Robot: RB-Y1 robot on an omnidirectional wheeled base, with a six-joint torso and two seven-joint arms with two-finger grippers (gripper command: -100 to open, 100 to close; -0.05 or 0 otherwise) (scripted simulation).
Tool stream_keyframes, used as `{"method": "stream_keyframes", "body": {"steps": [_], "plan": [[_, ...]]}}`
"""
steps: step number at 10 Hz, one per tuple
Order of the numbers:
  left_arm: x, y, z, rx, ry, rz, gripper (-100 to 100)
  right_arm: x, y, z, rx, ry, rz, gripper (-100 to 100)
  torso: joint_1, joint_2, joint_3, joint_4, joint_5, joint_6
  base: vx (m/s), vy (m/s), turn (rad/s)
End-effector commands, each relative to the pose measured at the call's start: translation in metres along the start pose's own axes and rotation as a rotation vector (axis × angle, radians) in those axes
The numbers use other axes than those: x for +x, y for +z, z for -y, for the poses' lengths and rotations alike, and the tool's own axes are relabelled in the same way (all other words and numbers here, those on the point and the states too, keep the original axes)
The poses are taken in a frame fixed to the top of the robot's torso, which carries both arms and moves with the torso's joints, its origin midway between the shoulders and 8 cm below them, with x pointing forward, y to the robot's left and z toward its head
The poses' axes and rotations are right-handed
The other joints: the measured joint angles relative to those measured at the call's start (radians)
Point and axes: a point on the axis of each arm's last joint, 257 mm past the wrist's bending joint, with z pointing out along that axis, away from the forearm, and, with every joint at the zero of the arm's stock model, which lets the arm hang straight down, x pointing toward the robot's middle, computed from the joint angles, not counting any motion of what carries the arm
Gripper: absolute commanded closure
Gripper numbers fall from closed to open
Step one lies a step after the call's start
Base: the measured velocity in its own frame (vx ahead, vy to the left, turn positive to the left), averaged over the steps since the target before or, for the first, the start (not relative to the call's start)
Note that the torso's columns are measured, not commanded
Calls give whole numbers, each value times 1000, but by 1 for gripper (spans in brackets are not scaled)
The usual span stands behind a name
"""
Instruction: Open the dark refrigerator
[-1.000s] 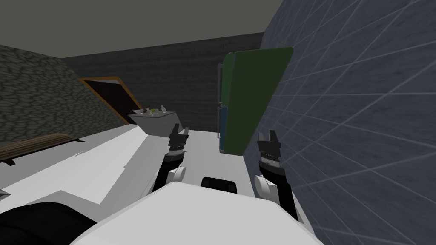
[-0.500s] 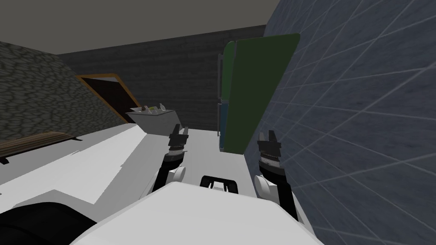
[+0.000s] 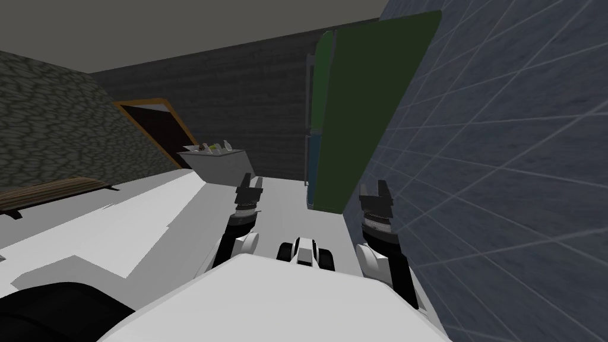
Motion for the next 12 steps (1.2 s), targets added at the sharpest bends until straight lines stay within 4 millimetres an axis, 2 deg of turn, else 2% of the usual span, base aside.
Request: {"method": "stream_keyframes", "body": {"steps": [1,3,6,7,8,9,10,11,12], "plan": [[0,0,0,0,0,0,0,0,11,-12,-56,50,-22,-100,0,2,-5,3,0,0,30,-26,192],[0,0,0,0,0,0,0,-1,23,-27,-121,105,-29,-100,0,4,-5,4,0,0,33,-37,258],[0,0,0,0,0,0,0,-7,30,-36,-158,162,-16,-100,1,5,-5,4,0,0,28,-27,113],[0,0,0,0,0,0,0,-9,38,-46,-201,201,-12,-100,2,5,-5,4,0,1,23,-17,198],[0,0,0,0,0,0,0,-11,38,-46,-200,210,-7,-100,1,5,-5,4,0,0,23,-23,132],[0,0,0,0,0,0,0,-14,45,-57,-246,250,-4,-100,0,5,-5,4,0,1,34,-25,257],[0,0,0,0,0,0,0,-16,45,-56,-245,264,3,-100,0,4,-5,4,0,0,31,-29,113],[0,0,0,0,0,0,0,-19,53,-68,-295,302,5,-100,0,4,-5,4,0,1,34,-39,246],[0,0,0,0,0,0,0,-22,53,-67,-293,323,16,-100,0,4,-5,4,0,0,28,-38,130]]}}
